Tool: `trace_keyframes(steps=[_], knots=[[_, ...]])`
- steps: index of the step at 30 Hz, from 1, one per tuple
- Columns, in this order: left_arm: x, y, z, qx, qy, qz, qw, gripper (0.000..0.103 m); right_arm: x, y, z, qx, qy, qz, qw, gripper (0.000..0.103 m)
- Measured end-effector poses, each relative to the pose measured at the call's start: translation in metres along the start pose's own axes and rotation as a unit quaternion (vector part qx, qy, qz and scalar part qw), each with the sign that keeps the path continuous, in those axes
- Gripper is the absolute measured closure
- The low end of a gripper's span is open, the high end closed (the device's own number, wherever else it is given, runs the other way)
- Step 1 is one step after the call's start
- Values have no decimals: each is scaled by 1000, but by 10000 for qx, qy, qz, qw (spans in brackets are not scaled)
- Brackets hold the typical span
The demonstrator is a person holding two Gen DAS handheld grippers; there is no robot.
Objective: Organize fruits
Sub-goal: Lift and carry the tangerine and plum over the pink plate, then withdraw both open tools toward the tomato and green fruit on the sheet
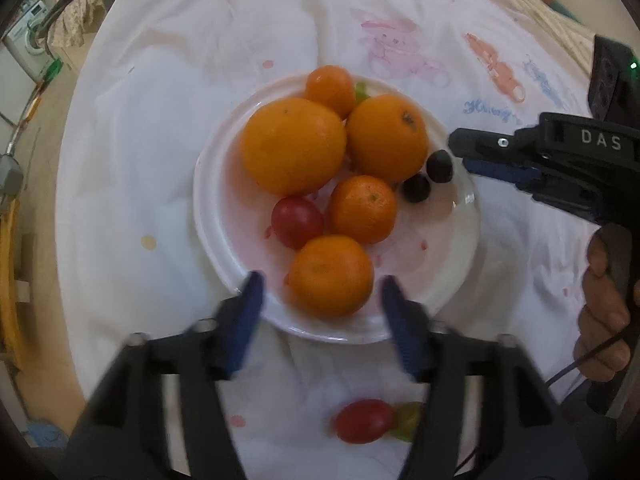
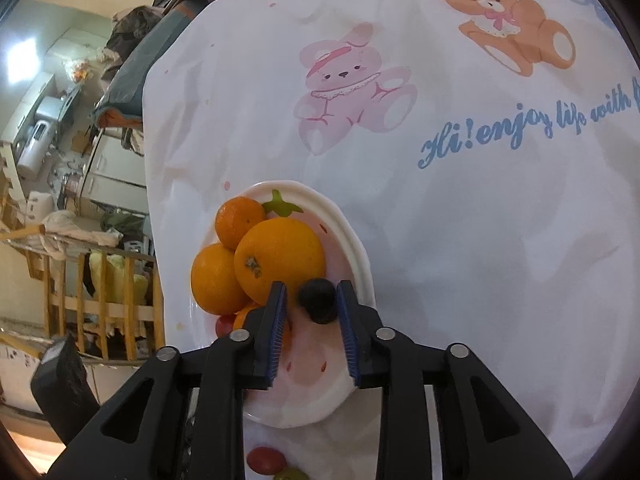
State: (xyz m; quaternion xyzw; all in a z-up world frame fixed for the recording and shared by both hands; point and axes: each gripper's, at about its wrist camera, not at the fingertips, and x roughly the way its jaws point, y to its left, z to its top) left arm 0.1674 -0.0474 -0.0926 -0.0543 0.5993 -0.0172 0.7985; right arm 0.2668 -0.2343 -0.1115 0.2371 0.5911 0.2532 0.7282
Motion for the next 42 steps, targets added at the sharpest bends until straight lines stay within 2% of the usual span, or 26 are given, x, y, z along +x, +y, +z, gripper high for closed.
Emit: trace_keyframes(steps=[1,2,11,20,36,42], knots=[[-1,0,0,-19,-3,16,10000,21,-2,0,0,4,-39,17,10000,43],[-2,-1,0,-41,-10,22,10000,18,-4,0,0,-5,-100,10,9999,40],[-9,8,-2,-165,-115,56,9998,17,-18,1,0,-24,-243,-99,9997,40],[-29,19,-5,-326,-427,83,9985,18,-39,4,-17,11,-405,-137,9991,40],[-71,38,-29,-491,-803,41,9956,18,-65,12,-79,52,-442,-233,9987,40],[-79,41,-40,-521,-805,-61,9954,18,-69,14,-106,105,-392,-287,9988,40]])
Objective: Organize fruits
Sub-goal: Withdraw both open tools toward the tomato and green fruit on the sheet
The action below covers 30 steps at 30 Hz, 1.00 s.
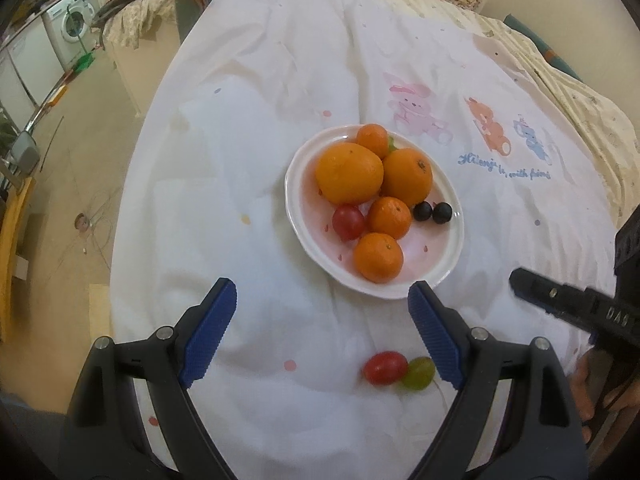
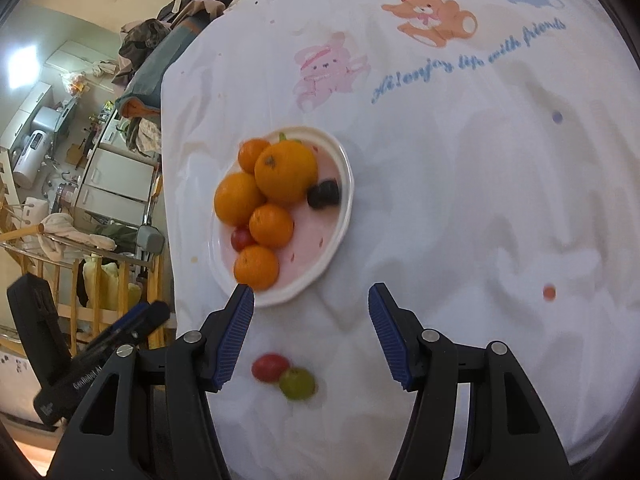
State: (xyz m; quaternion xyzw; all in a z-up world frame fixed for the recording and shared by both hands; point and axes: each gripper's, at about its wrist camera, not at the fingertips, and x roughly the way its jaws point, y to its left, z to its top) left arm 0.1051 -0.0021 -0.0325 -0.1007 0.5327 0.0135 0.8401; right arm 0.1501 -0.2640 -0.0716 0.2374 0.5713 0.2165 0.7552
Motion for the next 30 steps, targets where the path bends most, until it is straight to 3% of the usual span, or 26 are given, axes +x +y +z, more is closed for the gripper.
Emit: trace_keyframes(steps=[14,18,22,25,30], knots=[[-6,-10,-29,316,71,29,9995,18,-25,-14,-29,393,-192,52,9990,40],[-6,-7,-36,251,132,70,9996,18,-21,-14,-34,397,-78,68,9992,40],[-8,0,-36,100,112,108,9998,18,-8,-3,-40,120,169,-95,9997,40],[-11,3,-35,34,58,122,9999,18,5,10,-44,-331,323,-534,9975,40],[-14,11,-30,-185,10,46,9998,18,32,24,-56,-847,842,-546,9913,40]])
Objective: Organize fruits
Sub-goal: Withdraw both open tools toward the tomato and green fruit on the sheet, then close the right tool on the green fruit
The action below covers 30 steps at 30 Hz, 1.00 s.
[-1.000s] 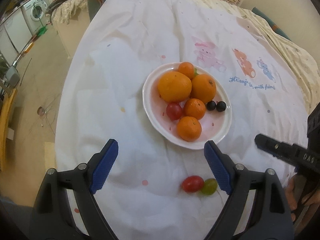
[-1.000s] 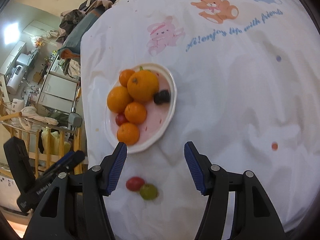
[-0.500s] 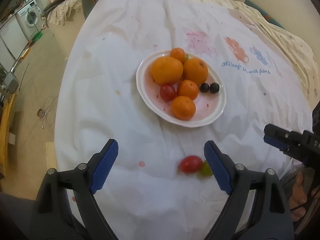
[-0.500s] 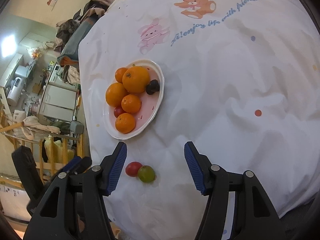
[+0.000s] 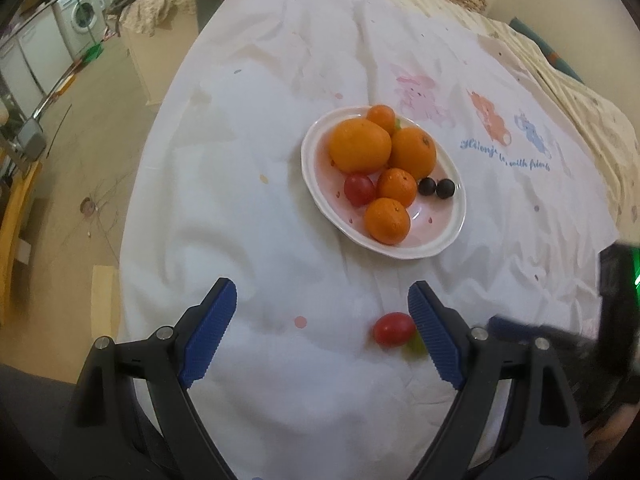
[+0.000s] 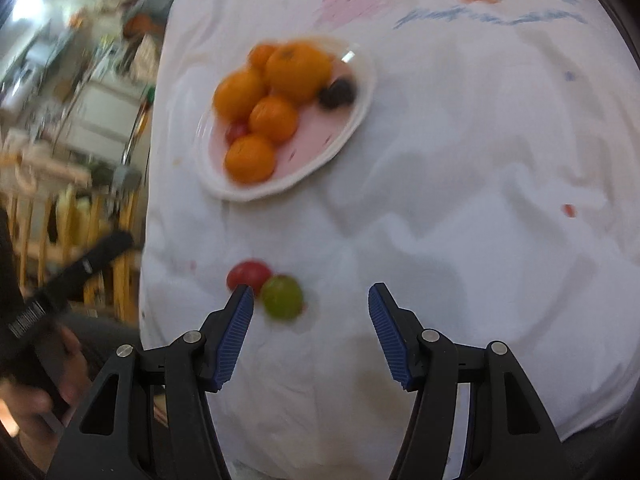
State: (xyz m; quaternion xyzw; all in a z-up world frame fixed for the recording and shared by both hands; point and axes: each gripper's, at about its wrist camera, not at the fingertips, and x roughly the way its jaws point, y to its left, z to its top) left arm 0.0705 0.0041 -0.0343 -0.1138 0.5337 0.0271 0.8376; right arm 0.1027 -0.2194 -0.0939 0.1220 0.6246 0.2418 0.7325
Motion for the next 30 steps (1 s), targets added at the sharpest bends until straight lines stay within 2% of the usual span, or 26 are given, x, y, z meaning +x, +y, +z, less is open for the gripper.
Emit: trace_keyframes(steps=[4,11,13,15,20,23,30], knots=[[0,4,3,-162,42,-89,9998,18,21,22,-6,-657,266,-208,9973,40],[-7,13,7,-362,-102,-79,9993,18,45,52,-11,-1826,380,-781,9793,42],[-7,16,8,-431,-92,-113,9990,18,47,53,-10,-1937,348,-854,9767,44],[-5,17,9,-489,-58,-159,9987,18,47,54,-8,-2023,270,-939,9744,50],[-2,15,9,-483,3,-214,9986,18,51,57,-11,-2158,237,-910,9719,52],[-2,13,9,-465,0,-225,9987,18,56,63,-18,-2417,270,-985,9650,63],[-1,10,7,-368,-6,-150,9992,18,57,69,-21,-2687,126,-1128,9565,71]])
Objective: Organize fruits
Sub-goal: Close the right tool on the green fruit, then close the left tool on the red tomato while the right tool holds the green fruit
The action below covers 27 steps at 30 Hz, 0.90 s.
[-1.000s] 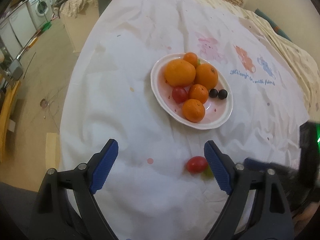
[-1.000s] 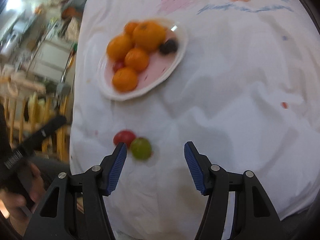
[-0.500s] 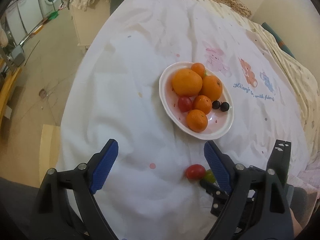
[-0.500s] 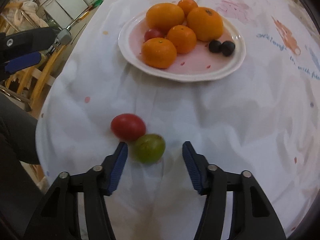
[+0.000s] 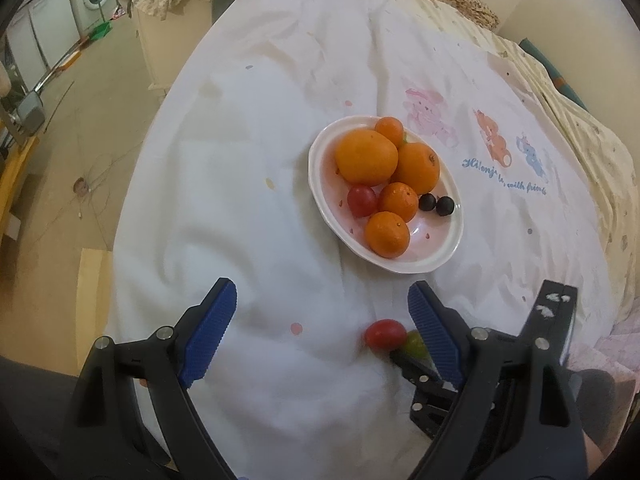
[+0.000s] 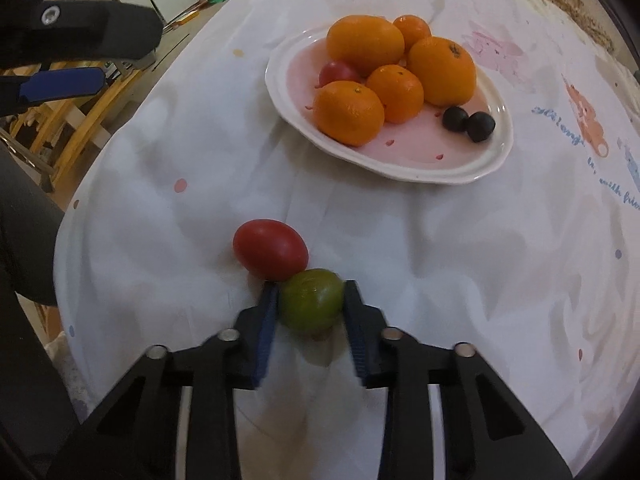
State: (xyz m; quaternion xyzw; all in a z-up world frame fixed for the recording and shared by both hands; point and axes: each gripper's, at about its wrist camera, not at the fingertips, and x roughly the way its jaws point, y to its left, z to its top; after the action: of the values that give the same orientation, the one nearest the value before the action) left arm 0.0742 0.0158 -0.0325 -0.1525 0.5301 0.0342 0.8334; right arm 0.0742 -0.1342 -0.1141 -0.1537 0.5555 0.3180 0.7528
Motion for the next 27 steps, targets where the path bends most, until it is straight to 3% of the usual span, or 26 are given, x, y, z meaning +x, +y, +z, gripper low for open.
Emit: trace_keyframes(steps=[5,10,17,27], knots=[[1,2,-2,42,-31,167,9998,18,-10,4,0,19,-205,66,9998,71],[8,2,-5,111,71,248,9996,18,-34,-12,-2,506,-478,241,9973,71],[29,-20,-19,556,448,229,9972,18,-87,-61,-20,1693,-1277,701,9747,71],[63,-62,-36,1011,933,134,9904,18,-104,-100,-38,2432,-1396,428,9589,71]])
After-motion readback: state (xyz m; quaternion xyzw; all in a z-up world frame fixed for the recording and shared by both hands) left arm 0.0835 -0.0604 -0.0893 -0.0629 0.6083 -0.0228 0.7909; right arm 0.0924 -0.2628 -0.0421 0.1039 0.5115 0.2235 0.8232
